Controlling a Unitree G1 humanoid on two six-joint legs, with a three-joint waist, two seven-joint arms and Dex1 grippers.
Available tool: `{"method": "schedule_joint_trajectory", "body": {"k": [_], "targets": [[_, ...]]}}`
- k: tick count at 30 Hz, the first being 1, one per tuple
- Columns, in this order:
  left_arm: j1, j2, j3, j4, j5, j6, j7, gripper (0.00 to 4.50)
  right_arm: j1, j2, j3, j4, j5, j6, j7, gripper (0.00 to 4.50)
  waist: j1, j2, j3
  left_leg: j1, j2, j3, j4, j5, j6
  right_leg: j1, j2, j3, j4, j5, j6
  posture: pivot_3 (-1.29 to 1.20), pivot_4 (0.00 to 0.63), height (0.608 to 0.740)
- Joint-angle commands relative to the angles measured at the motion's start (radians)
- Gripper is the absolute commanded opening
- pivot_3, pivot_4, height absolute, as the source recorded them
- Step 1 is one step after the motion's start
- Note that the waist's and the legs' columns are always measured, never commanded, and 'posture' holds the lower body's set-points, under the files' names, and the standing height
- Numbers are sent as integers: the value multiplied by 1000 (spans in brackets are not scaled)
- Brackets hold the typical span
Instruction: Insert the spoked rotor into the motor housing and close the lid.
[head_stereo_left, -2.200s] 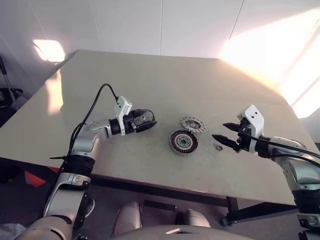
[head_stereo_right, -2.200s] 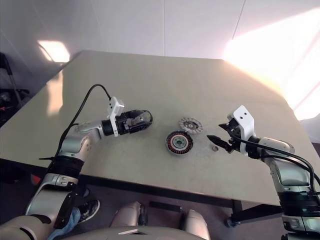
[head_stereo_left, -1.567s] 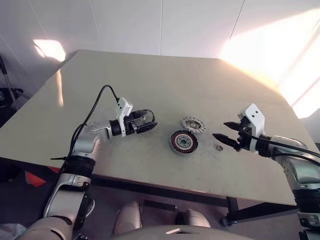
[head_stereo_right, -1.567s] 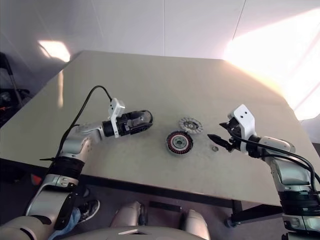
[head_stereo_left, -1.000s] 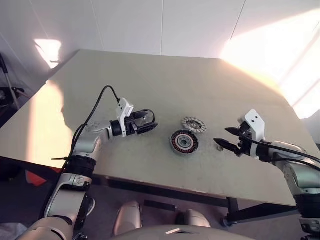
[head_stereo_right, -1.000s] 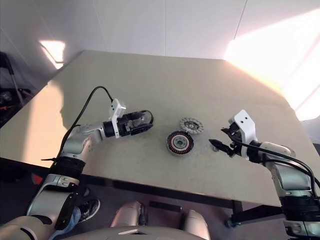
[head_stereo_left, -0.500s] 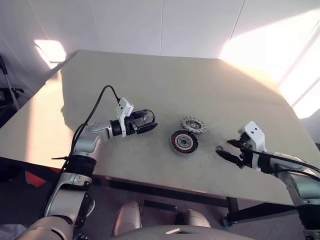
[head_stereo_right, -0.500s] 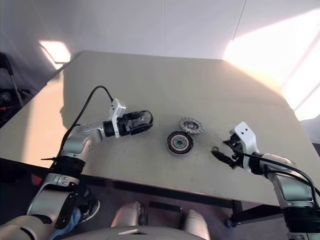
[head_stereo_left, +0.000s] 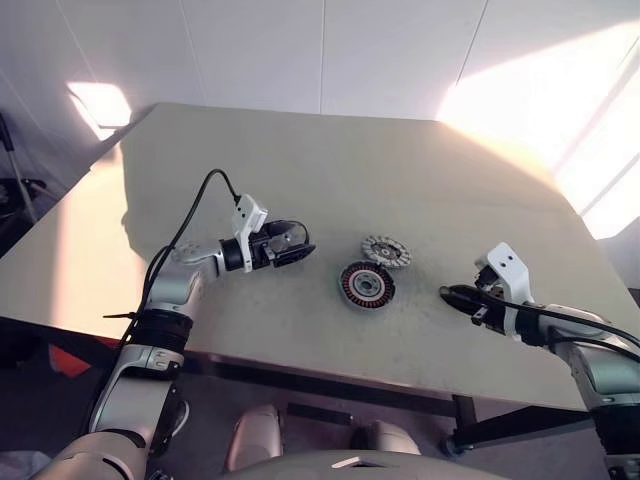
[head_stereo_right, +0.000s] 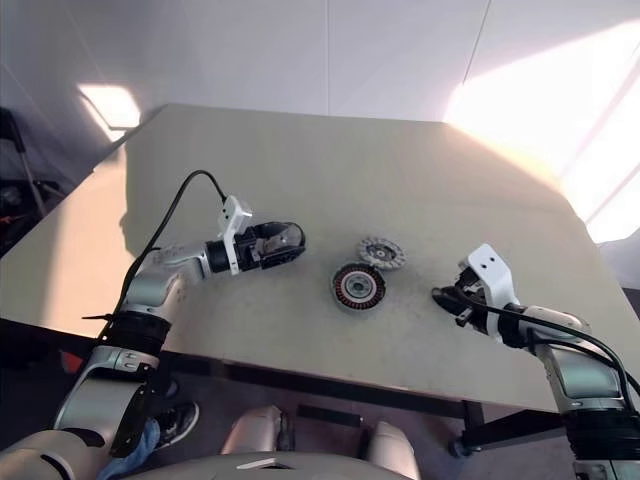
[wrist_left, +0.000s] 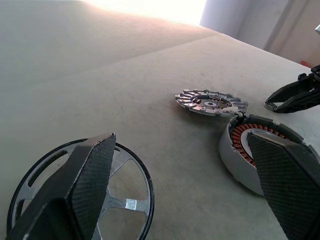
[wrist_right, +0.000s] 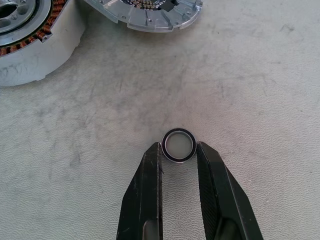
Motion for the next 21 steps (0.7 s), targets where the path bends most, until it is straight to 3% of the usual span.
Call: {"method": "schedule_joint_trajectory", "body": {"k": [1, 10, 21], "targets": [[-20, 2, 13, -20, -5, -20, 1, 4484, -31, 5, 1, -13, 3, -12, -3, 649, -1, 0, 0, 0, 0, 0, 0, 0, 0, 0, 0, 0, 0, 0, 0, 0, 0, 740], [-20, -1, 12, -15, -3, -21, 4, 4484, -160, 57, 17, -188, 103, 75, -1, 649, 2, 1, 0, -1, 0, 0, -1, 0, 0, -1, 0, 0, 0, 0, 0, 0, 0, 740], [-7, 2, 16, -25, -4, -20, 13, 4484, -153, 136, 143, -234, 100, 117, -19, 649, 2, 1, 0, -2, -1, 0, -3, 0, 0, -2, 0, 0, -2, 0, 0, 0, 0, 740]]}}
